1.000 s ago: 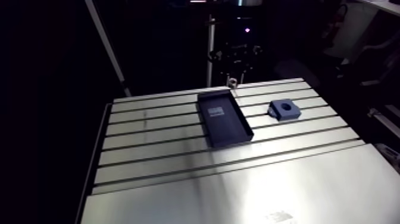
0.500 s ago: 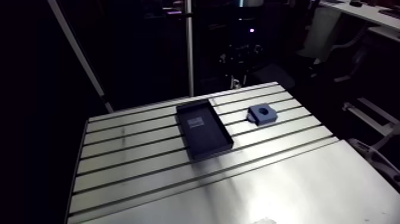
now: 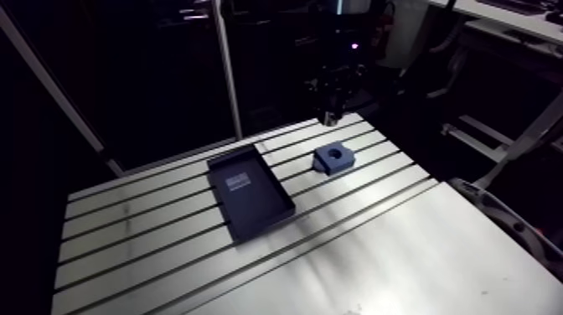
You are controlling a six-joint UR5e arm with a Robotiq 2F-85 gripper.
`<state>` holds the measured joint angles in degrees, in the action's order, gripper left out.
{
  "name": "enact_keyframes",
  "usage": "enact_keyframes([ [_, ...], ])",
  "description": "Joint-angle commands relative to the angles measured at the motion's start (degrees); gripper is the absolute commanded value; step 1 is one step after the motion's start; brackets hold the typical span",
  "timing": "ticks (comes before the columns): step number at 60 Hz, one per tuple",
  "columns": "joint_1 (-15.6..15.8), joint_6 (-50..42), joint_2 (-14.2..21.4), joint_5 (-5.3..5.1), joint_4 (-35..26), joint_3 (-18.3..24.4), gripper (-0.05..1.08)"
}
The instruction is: Pick up the bearing and press it into the housing until flush.
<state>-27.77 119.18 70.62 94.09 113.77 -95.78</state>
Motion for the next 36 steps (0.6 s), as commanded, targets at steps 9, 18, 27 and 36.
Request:
enact_keyframes([
  [9,-2.4,-0.3,-1.0,-0.34,1.1,-1.6,0.68],
  [18,-2.5,0.0,-1.8,-0.62,2.8,-2.0,0.68],
  [27,-2.4,0.0,-2.1,-0.45,3.0,-2.9,0.69],
  [36,-2.5,-0.3,-2.6,-0.44,4.4,-3.3,0.69],
])
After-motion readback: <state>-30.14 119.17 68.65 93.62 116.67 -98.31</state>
